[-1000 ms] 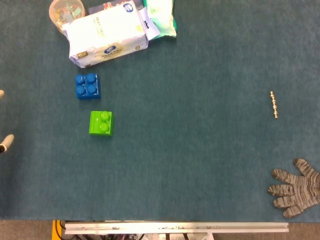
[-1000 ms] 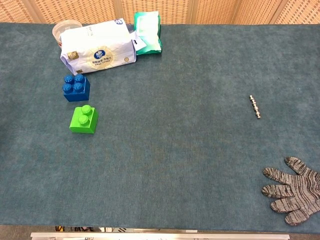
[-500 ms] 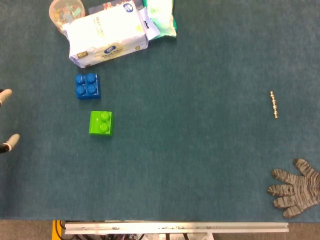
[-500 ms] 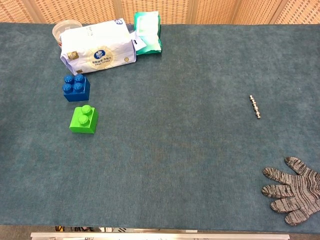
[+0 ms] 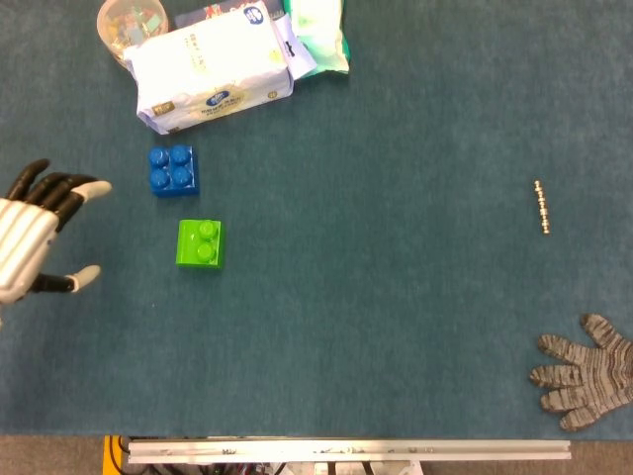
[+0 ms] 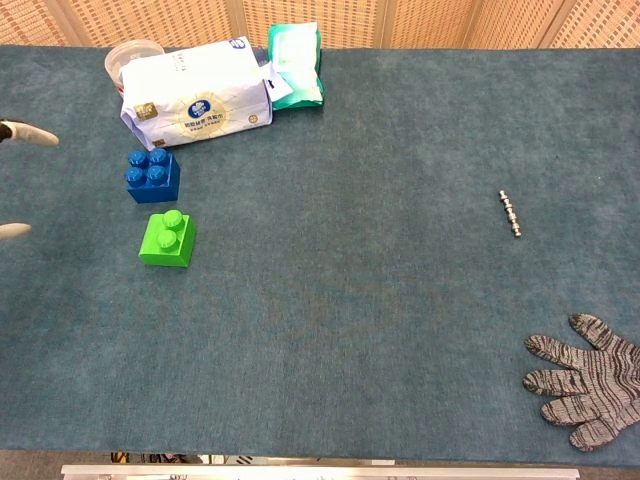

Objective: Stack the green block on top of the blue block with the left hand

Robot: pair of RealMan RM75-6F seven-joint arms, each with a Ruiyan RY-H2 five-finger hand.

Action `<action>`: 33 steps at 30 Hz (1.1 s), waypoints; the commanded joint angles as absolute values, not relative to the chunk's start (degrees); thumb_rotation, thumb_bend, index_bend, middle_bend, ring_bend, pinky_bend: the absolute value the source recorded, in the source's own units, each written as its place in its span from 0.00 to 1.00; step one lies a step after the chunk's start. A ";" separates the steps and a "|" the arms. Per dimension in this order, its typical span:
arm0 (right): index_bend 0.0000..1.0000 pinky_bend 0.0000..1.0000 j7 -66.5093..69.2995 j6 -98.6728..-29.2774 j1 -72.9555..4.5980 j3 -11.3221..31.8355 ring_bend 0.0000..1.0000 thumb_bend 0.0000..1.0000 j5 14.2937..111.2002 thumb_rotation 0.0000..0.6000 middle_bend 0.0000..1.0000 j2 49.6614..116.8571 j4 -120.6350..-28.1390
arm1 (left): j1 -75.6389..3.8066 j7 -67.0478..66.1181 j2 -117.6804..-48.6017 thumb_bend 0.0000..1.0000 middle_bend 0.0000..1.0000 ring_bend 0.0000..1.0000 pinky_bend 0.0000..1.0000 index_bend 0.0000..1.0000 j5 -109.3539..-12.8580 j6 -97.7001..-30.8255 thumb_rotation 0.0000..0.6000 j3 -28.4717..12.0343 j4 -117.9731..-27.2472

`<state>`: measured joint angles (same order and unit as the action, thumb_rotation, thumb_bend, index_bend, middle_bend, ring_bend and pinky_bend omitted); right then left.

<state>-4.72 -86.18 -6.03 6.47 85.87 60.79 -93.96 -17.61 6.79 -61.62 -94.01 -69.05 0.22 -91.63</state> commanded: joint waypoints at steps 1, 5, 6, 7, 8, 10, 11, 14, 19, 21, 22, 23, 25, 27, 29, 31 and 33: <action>0.31 0.22 -4.71 -86.13 -6.03 6.44 0.22 0.23 85.83 1.00 0.35 60.79 -93.97 | -20.62 8.86 -62.29 0.17 0.19 0.17 0.06 0.19 -92.35 -65.18 1.00 -0.74 -90.95; 0.31 0.22 -4.63 -86.08 -5.98 6.33 0.22 0.23 85.71 1.00 0.35 60.83 -93.90 | -23.70 10.83 -63.25 0.16 0.19 0.17 0.07 0.20 -89.40 -60.73 1.00 -2.17 -90.48; 0.31 0.22 -4.61 -86.09 -5.95 6.31 0.22 0.23 85.67 1.00 0.35 60.84 -93.88 | -24.28 11.20 -63.49 0.15 0.19 0.17 0.07 0.20 -88.65 -59.86 1.00 -2.50 -90.29; 0.31 0.22 -4.57 -86.11 -5.90 6.28 0.22 0.23 85.60 1.00 0.35 60.84 -93.86 | -25.02 11.66 -63.89 0.14 0.19 0.17 0.07 0.21 -87.61 -58.76 1.00 -2.97 -89.98; 0.31 0.22 -4.55 -86.13 -5.86 6.25 0.22 0.23 85.57 1.00 0.35 60.85 -93.85 | -25.55 11.97 -64.15 0.14 0.19 0.17 0.07 0.21 -86.84 -57.88 1.00 -3.24 -89.73; 0.31 0.22 -4.48 -86.21 -5.78 6.22 0.22 0.23 85.52 1.00 0.35 60.84 -93.79 | -26.57 12.41 -64.73 0.13 0.20 0.17 0.07 0.21 -85.44 -56.30 1.00 -3.78 -89.14; 0.31 0.22 -4.43 -86.30 -5.71 6.20 0.22 0.23 85.49 1.00 0.35 60.83 -93.76 | -27.18 12.58 -65.17 0.13 0.20 0.17 0.07 0.21 -84.67 -55.46 1.00 -4.09 -88.66; 0.31 0.22 -4.32 -86.53 -5.49 6.13 0.22 0.23 85.42 1.00 0.35 60.81 -93.68 | -28.61 12.48 -66.14 0.13 0.22 0.17 0.08 0.21 -82.72 -53.22 0.96 -4.66 -87.60; 0.31 0.22 -4.03 -86.58 -5.27 6.00 0.22 0.23 85.21 1.00 0.35 60.86 -93.40 | -31.07 11.41 -67.75 0.13 0.23 0.17 0.08 0.21 -78.55 -48.30 0.88 -5.24 -85.06; 0.31 0.22 -3.90 -86.55 -5.23 5.99 0.22 0.23 85.11 1.00 0.35 60.91 -93.27 | -31.86 10.92 -68.38 0.13 0.23 0.17 0.08 0.21 -77.18 -46.76 0.88 -5.41 -83.87; 0.31 0.22 -3.85 -86.54 -5.21 5.98 0.22 0.23 85.07 1.00 0.35 60.92 -93.22 | -32.20 10.69 -68.71 0.13 0.23 0.17 0.08 0.21 -76.63 -46.19 0.88 -5.48 -83.30; 0.31 0.22 -3.80 -86.56 -5.18 5.99 0.22 0.23 85.03 1.00 0.35 60.94 -93.16 | -32.59 10.54 -69.21 0.13 0.23 0.17 0.08 0.21 -75.99 -45.61 0.88 -5.60 -82.53; 0.31 0.22 -3.70 -86.65 -5.09 5.99 0.22 0.23 84.97 1.00 0.35 60.95 -93.09 | -33.16 10.56 -69.93 0.13 0.23 0.17 0.08 0.21 -74.86 -44.62 0.88 -5.83 -81.36; 0.31 0.22 -3.64 -86.72 -4.99 5.99 0.22 0.23 84.87 1.00 0.35 60.95 -93.05 | -33.55 10.60 -70.41 0.13 0.23 0.17 0.08 0.21 -74.11 -44.07 0.88 -6.01 -80.62; 0.31 0.22 -3.61 -86.75 -4.89 5.96 0.22 0.23 84.74 1.00 0.35 60.96 -93.00 | -33.94 10.53 -70.98 0.13 0.23 0.17 0.08 0.21 -73.39 -43.56 0.88 -6.15 -79.80; 0.31 0.22 -3.61 -86.74 -4.84 5.96 0.22 0.23 84.64 1.00 0.35 60.96 -92.96 | -34.32 10.43 -71.43 0.13 0.23 0.17 0.08 0.21 -72.87 -42.98 0.88 -6.20 -79.20; 0.31 0.22 -3.59 -86.79 -4.77 5.96 0.22 0.23 84.57 1.00 0.35 60.97 -92.94 | -34.76 10.30 -71.86 0.13 0.24 0.17 0.08 0.22 -72.41 -42.25 0.87 -6.15 -78.66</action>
